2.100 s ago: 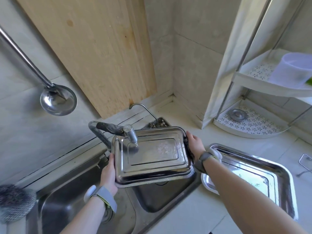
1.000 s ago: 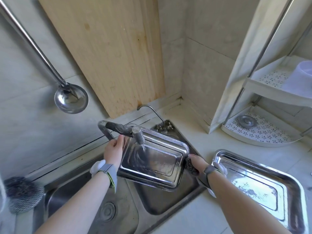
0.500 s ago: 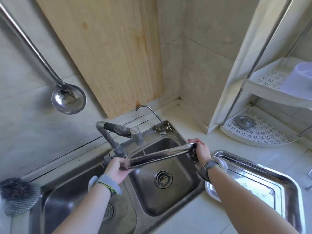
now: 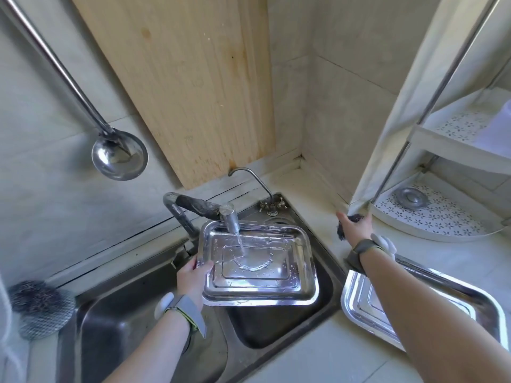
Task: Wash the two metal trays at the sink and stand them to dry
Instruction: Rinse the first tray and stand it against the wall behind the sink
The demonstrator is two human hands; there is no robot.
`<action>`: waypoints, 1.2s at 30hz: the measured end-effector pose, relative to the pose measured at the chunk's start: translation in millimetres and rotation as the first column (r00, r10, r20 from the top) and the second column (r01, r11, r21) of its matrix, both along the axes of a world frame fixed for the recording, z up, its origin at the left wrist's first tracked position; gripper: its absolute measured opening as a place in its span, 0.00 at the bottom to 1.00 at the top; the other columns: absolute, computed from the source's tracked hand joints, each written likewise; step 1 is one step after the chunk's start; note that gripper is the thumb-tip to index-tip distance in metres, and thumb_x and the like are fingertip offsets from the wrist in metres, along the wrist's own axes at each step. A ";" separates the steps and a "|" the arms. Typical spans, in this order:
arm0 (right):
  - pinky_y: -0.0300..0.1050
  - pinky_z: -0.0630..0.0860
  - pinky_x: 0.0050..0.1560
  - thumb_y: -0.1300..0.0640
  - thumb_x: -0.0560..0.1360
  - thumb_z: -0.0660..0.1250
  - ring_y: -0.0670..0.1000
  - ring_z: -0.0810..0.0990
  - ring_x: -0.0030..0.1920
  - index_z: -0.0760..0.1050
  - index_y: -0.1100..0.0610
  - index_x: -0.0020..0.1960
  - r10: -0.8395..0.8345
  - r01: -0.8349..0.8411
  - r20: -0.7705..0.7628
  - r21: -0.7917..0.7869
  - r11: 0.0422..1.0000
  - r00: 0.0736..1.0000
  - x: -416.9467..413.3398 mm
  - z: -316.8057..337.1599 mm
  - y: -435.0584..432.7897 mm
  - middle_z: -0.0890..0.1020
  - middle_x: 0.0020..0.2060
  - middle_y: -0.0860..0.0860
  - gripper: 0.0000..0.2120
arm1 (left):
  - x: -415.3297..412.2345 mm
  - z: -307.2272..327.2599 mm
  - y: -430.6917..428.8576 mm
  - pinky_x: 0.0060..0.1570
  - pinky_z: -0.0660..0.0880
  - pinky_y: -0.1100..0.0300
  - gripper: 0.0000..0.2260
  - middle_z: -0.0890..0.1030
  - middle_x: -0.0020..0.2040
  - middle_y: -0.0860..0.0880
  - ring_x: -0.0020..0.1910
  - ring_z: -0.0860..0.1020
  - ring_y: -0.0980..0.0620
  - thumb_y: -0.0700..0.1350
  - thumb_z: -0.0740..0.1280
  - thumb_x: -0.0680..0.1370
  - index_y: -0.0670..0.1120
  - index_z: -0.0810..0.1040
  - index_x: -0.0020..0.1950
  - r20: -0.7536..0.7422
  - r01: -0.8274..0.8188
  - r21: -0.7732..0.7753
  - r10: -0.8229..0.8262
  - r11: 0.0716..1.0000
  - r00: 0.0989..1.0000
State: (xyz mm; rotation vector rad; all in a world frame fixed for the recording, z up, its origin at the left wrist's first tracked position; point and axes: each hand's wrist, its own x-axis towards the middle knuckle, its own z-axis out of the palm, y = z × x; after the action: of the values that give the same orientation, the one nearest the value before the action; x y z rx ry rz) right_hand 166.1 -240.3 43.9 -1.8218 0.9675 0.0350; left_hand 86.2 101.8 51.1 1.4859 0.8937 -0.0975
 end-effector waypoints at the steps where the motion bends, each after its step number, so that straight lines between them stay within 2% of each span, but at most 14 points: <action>1: 0.56 0.71 0.64 0.46 0.69 0.69 0.65 0.72 0.63 0.51 0.56 0.77 0.031 -0.036 -0.048 -0.100 0.994 0.998 -0.4 -3.2 3.0 0.69 0.68 0.60 0.43 | -0.8 3.4 -0.3 0.51 0.75 0.55 0.13 0.82 0.47 0.45 0.44 0.80 0.46 0.38 0.69 0.75 0.50 0.79 0.58 0.026 0.012 0.032 -0.013 0.999 1.000; 4: 0.58 0.71 0.63 0.57 0.73 0.64 0.62 0.73 0.62 0.58 0.55 0.74 0.194 -0.178 0.040 -0.256 0.950 0.980 -9.1 -11.4 26.0 0.70 0.67 0.59 0.31 | 1.0 11.3 3.3 0.50 0.75 0.54 0.13 0.83 0.49 0.44 0.45 0.81 0.45 0.38 0.68 0.76 0.47 0.79 0.60 0.094 0.040 0.069 -0.046 0.997 0.995; 8: 0.43 0.74 0.39 0.50 0.78 0.64 0.51 0.78 0.38 0.72 0.61 0.65 0.498 -0.505 -0.130 -0.024 0.863 0.857 -26.4 -19.7 70.6 0.81 0.43 0.53 0.20 | 7.4 17.9 14.5 0.55 0.78 0.47 0.08 0.85 0.46 0.46 0.47 0.83 0.43 0.42 0.71 0.74 0.48 0.83 0.53 0.139 0.077 0.103 -0.091 0.992 0.986; 10: 0.44 0.75 0.38 0.47 0.77 0.64 0.52 0.78 0.37 0.75 0.62 0.58 0.515 -0.510 -0.159 0.075 0.857 0.842 -31.8 -28.1 77.3 0.79 0.36 0.50 0.19 | 8.9 21.2 19.6 0.53 0.78 0.48 0.07 0.86 0.44 0.46 0.44 0.83 0.43 0.43 0.72 0.74 0.48 0.83 0.52 0.164 0.074 0.087 -0.088 0.993 0.983; 13: 0.49 0.81 0.42 0.55 0.78 0.61 0.55 0.82 0.38 0.76 0.58 0.55 0.460 -0.460 0.009 0.015 0.888 0.888 -32.3 -20.7 74.3 0.82 0.37 0.50 0.10 | 8.2 16.0 27.3 0.51 0.75 0.52 0.06 0.84 0.43 0.49 0.42 0.81 0.47 0.48 0.72 0.74 0.50 0.82 0.49 0.140 0.059 0.095 -0.072 0.994 0.988; 15: 0.45 0.79 0.36 0.56 0.80 0.60 0.51 0.81 0.35 0.75 0.56 0.56 0.434 -0.430 0.105 -0.062 0.901 0.895 -27.8 -5.1 70.9 0.82 0.40 0.50 0.09 | 5.3 4.1 32.7 0.54 0.74 0.51 0.14 0.82 0.46 0.48 0.47 0.79 0.46 0.58 0.70 0.72 0.50 0.81 0.49 0.037 0.177 0.183 -0.186 0.967 0.982; 18: 0.46 0.79 0.39 0.58 0.79 0.59 0.52 0.81 0.37 0.72 0.55 0.59 0.448 -0.399 0.180 -0.253 0.881 0.876 -13.2 16.3 66.9 0.83 0.45 0.53 0.10 | -1.3 -15.8 32.7 0.51 0.76 0.52 0.29 0.77 0.63 0.45 0.55 0.76 0.46 0.59 0.68 0.73 0.45 0.71 0.70 -0.177 0.424 0.073 -0.407 0.903 0.896; 21: 0.48 0.77 0.41 0.55 0.80 0.55 0.57 0.78 0.37 0.69 0.50 0.61 0.600 -0.517 -0.018 -0.526 0.675 0.800 2.0 37.7 68.1 0.82 0.44 0.55 0.11 | -9.0 -27.9 27.5 0.52 0.75 0.51 0.27 0.72 0.68 0.46 0.56 0.76 0.48 0.53 0.65 0.78 0.44 0.65 0.74 -0.367 0.473 -0.022 -0.448 0.881 0.815; 25: 0.52 0.73 0.46 0.59 0.78 0.55 0.59 0.73 0.42 0.66 0.50 0.64 0.596 -0.699 -0.386 -0.522 0.488 0.704 22.2 45.6 67.7 0.79 0.49 0.57 0.15 | -5.4 -30.0 34.4 0.53 0.74 0.48 0.20 0.75 0.59 0.41 0.57 0.75 0.40 0.46 0.63 0.79 0.39 0.69 0.68 -0.424 0.294 0.112 -0.222 0.949 0.878; 28: 0.49 0.72 0.38 0.38 0.79 0.52 0.58 0.75 0.42 0.70 0.54 0.58 0.513 -0.756 -0.555 -0.492 0.432 0.654 20.6 45.0 61.7 0.80 0.49 0.55 0.21 | 2.3 -26.1 47.6 0.61 0.73 0.47 0.24 0.74 0.61 0.40 0.60 0.75 0.38 0.45 0.63 0.77 0.39 0.66 0.71 -0.332 0.234 0.185 -0.163 0.954 0.929; 30: 0.46 0.68 0.33 0.26 0.73 0.46 0.56 0.76 0.41 0.72 0.52 0.54 0.480 -0.766 -0.600 -0.452 0.456 0.640 14.6 31.2 51.4 0.81 0.47 0.54 0.33 | 7.6 -28.6 53.7 0.65 0.70 0.46 0.28 0.74 0.65 0.42 0.63 0.74 0.40 0.47 0.63 0.74 0.42 0.65 0.73 -0.299 0.224 0.203 -0.158 0.953 0.941; 33: 0.49 0.76 0.43 0.16 0.59 0.38 0.55 0.80 0.40 0.75 0.54 0.43 0.503 -0.747 -0.567 -0.366 0.555 0.652 20.0 -26.0 30.3 0.82 0.38 0.54 0.48 | 12.7 -22.2 59.7 0.60 0.73 0.52 0.18 0.78 0.62 0.41 0.59 0.76 0.38 0.44 0.61 0.77 0.42 0.74 0.66 -0.256 0.178 0.303 -0.100 0.936 0.962; 35: 0.48 0.77 0.51 0.22 0.69 0.44 0.56 0.81 0.43 0.76 0.58 0.40 0.532 -0.730 -0.534 -0.273 0.627 0.657 20.8 -44.5 27.4 0.82 0.38 0.56 0.42 | 14.5 -12.4 61.7 0.53 0.74 0.52 0.14 0.80 0.56 0.39 0.54 0.77 0.37 0.43 0.59 0.79 0.41 0.78 0.61 -0.237 0.158 0.355 -0.075 0.921 0.969; 36: 0.45 0.76 0.51 0.32 0.77 0.50 0.57 0.81 0.48 0.77 0.61 0.42 0.544 -0.720 -0.519 -0.228 0.655 0.660 13.6 -39.4 30.9 0.82 0.43 0.58 0.34 | 15.7 -11.6 64.1 0.52 0.74 0.51 0.14 0.80 0.54 0.38 0.53 0.77 0.37 0.44 0.60 0.79 0.41 0.78 0.61 -0.234 0.158 0.352 -0.077 0.923 0.969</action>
State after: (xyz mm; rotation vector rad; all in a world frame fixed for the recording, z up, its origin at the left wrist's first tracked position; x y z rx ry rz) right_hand 179.7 -209.4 4.4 -2.5664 0.5457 0.7458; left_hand 101.8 165.9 39.5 1.9094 1.0365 -0.1912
